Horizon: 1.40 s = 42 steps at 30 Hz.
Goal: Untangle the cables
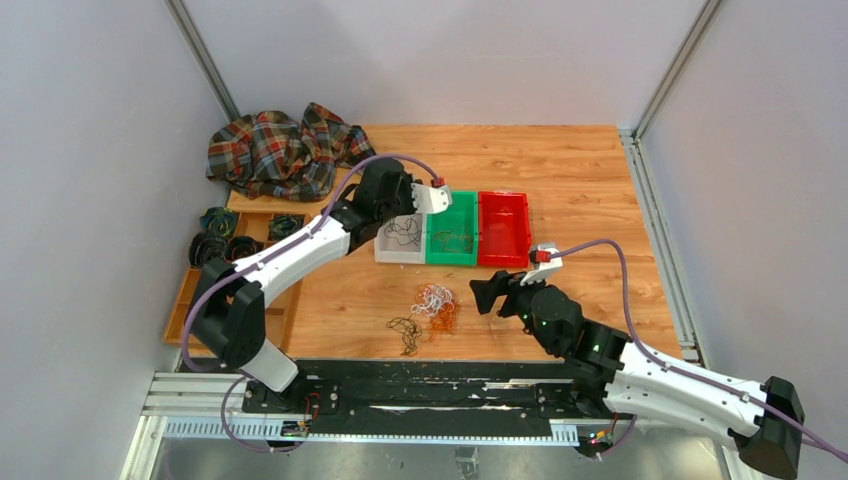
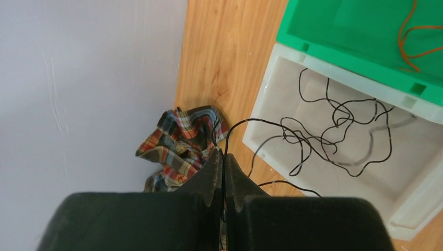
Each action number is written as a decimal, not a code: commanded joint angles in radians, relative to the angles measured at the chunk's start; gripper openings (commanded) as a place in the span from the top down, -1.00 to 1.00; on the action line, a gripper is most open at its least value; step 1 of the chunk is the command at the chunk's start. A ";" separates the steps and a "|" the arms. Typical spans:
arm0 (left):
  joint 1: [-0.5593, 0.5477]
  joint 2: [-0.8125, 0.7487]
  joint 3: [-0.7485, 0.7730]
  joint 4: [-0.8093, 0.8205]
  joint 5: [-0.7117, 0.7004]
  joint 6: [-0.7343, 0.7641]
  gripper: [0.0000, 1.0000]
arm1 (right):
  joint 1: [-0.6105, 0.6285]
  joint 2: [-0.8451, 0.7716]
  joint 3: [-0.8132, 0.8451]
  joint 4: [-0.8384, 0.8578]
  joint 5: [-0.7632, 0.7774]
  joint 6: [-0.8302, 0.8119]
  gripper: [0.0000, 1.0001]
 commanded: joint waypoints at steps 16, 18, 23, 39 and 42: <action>-0.035 0.225 0.175 -0.023 0.007 -0.351 0.99 | -0.037 -0.022 0.009 -0.060 0.043 0.020 -0.52; -0.032 0.237 0.152 -0.008 0.005 -0.366 0.99 | -0.038 -0.024 0.015 -0.071 0.042 0.020 -0.51; -0.028 0.259 0.123 0.038 -0.024 -0.426 0.99 | -0.041 -0.027 0.018 -0.091 0.047 0.021 -0.50; 0.012 0.313 0.066 0.076 -0.010 -0.416 0.99 | -0.060 -0.008 0.022 -0.108 0.025 0.025 -0.50; 0.012 0.330 0.081 0.058 0.024 -0.412 0.99 | -0.071 -0.012 0.020 -0.111 0.015 0.025 -0.49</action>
